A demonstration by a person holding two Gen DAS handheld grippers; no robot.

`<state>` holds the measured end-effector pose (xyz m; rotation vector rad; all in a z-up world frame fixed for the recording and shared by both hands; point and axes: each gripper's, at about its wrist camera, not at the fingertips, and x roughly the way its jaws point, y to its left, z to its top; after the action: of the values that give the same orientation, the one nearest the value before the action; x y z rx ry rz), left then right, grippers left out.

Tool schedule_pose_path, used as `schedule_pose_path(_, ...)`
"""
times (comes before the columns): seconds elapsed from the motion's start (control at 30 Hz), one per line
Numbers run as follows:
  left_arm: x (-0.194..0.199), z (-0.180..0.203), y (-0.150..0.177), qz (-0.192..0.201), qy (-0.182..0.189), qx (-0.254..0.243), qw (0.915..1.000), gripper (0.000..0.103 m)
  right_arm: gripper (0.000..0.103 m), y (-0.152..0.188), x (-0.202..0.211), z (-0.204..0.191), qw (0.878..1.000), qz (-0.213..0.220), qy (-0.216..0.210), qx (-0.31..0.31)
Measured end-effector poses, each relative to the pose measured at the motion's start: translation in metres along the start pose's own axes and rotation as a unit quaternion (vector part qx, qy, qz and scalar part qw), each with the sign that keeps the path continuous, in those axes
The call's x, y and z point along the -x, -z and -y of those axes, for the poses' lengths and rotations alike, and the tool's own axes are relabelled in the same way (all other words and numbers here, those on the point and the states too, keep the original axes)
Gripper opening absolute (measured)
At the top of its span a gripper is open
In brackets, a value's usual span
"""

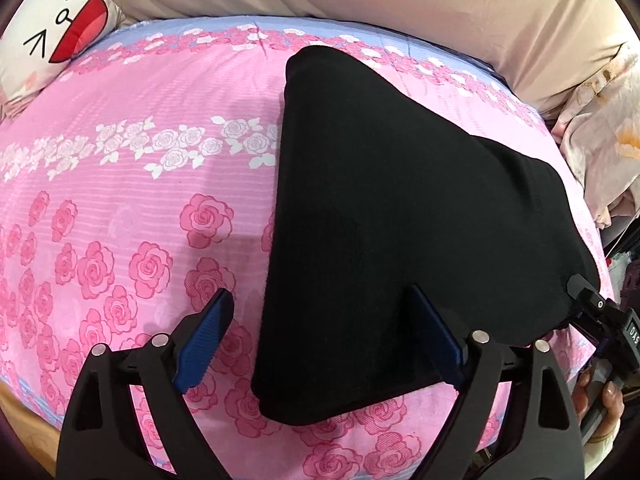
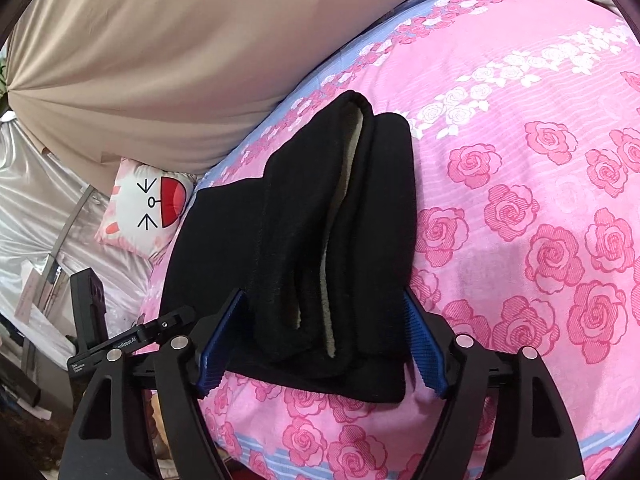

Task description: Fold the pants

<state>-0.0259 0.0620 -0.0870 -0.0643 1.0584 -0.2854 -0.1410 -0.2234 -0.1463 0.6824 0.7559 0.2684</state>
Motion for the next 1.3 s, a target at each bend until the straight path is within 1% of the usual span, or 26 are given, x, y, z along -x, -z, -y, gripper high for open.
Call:
schedule_pose_path(0.1, -0.002, 0.002, -0.001, 0.004, -0.007, -0.003, 1.0, 0.088, 0.079, 0.001, -0.003, -0.006, 1.0, 0.001, 0.0, 0.003)
schedule_pose_path(0.2, -0.004, 0.003, -0.002, 0.006, -0.015, -0.002, 0.9999, 0.092, 0.085, 0.0, -0.006, -0.01, 1.0, 0.003, 0.001, 0.008)
schedule_pose_path(0.47, -0.013, 0.006, -0.007, 0.004, -0.009, 0.003, 0.9999, 0.096, 0.087, -0.004, -0.017, -0.017, 1.0, 0.009, 0.011, 0.015)
schedule_pose_path(0.63, -0.022, 0.009, -0.012, 0.0, 0.006, 0.009, 0.9999, 0.097, 0.088, -0.008, -0.025, -0.017, 0.999, 0.02, 0.016, 0.029)
schedule_pose_path(0.67, -0.024, 0.009, -0.013, -0.003, 0.014, 0.013, 0.9998, 0.097, 0.088, -0.009, -0.026, -0.017, 0.999, 0.021, 0.018, 0.033)
schedule_pose_path(0.7, -0.029, 0.007, -0.016, -0.008, 0.034, 0.024, 0.9991, 0.097, 0.086, -0.009, -0.028, -0.018, 0.999, 0.023, 0.022, 0.037)
schedule_pose_path(0.73, -0.03, 0.006, -0.017, -0.008, 0.042, 0.031, 0.9986, 0.097, 0.084, -0.008, -0.028, -0.019, 0.999, 0.025, 0.023, 0.039)
schedule_pose_path(0.8, -0.032, 0.006, -0.021, -0.003, 0.06, 0.031, 0.9977, 0.093, 0.065, -0.008, -0.028, -0.015, 0.999, 0.025, 0.021, 0.03)
schedule_pose_path(0.83, -0.031, 0.005, -0.021, -0.002, 0.07, 0.031, 0.997, 0.083, 0.062, -0.009, -0.028, -0.013, 0.999, 0.026, 0.014, 0.025)
schedule_pose_path(0.87, -0.029, 0.004, -0.022, 0.001, 0.077, 0.036, 0.9964, 0.076, 0.055, -0.009, -0.026, -0.01, 0.999, 0.026, 0.006, 0.02)
schedule_pose_path(0.9, -0.026, 0.002, -0.022, 0.005, 0.079, 0.042, 0.9959, 0.071, 0.05, -0.009, -0.023, -0.009, 0.999, 0.028, 0.0, 0.018)
schedule_pose_path(0.93, -0.023, 0.0, -0.022, 0.006, 0.083, 0.044, 0.9956, 0.059, 0.048, -0.009, -0.02, -0.009, 0.999, 0.03, -0.005, 0.017)
schedule_pose_path(0.97, -0.019, -0.004, -0.022, 0.009, 0.095, 0.048, 0.9943, 0.049, 0.045, -0.009, -0.019, -0.01, 0.999, 0.032, -0.006, 0.019)
schedule_pose_path(1.07, -0.007, -0.009, -0.022, 0.011, 0.128, 0.051, 0.9903, 0.042, 0.042, -0.009, -0.012, -0.017, 0.999, 0.035, -0.013, 0.029)
schedule_pose_path(1.17, 0.004, -0.008, -0.019, 0.011, 0.14, 0.044, 0.9892, 0.041, 0.041, -0.008, 0.004, -0.025, 0.998, 0.033, -0.029, 0.038)
schedule_pose_path(1.27, 0.016, -0.013, -0.012, 0.0, 0.163, 0.038, 0.9859, 0.041, 0.041, -0.004, 0.016, -0.028, 0.998, 0.025, -0.029, 0.044)
schedule_pose_path(1.3, 0.018, -0.015, -0.009, -0.007, 0.17, 0.042, 0.9846, 0.042, 0.043, -0.002, 0.016, -0.027, 0.998, 0.017, -0.026, 0.046)
